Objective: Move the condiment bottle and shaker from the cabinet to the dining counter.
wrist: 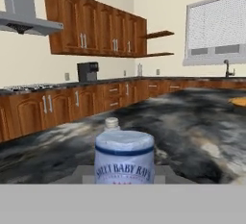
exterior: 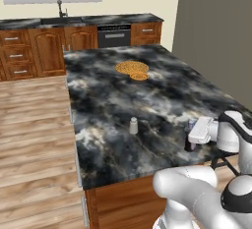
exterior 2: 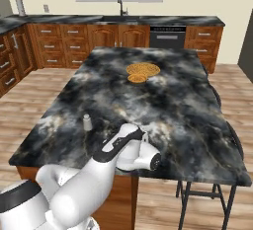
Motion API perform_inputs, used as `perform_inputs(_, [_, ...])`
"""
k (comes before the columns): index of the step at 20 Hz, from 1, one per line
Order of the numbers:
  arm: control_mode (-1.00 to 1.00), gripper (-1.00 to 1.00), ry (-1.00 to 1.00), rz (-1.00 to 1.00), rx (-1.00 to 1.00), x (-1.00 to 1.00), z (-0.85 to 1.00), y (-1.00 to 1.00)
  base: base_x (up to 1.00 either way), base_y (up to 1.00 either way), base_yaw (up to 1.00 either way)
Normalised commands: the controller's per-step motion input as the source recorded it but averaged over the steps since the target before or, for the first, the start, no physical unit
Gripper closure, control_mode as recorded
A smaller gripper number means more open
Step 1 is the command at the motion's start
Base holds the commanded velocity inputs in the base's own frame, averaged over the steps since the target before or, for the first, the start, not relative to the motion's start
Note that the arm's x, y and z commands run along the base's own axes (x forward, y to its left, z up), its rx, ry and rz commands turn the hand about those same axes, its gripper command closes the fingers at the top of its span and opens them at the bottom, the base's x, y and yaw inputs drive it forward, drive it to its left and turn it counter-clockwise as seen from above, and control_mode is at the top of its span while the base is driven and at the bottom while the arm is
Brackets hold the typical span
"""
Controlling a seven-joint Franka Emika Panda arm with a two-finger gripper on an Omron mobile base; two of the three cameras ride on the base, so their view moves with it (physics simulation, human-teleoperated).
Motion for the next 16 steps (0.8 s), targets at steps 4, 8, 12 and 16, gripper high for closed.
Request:
perform_inputs(4, [-1.00,1.00,0.05,0.02,0.12,0.11,-0.03,-0.21,0.00,0.00,0.00])
perform_inputs(8, [-1.00,1.00,0.02,0.03,0.09,0.16,-0.12,-0.18,0.00,0.00,0.00])
perform_inputs(12, [-1.00,1.00,0.00,0.02,0.03,0.14,-0.23,-0.07,0.00,0.00,0.00])
perform_inputs(16, [-1.00,1.00,0.00,0.01,0.00,0.07,-0.31,0.00,0.00,0.00,0.00])
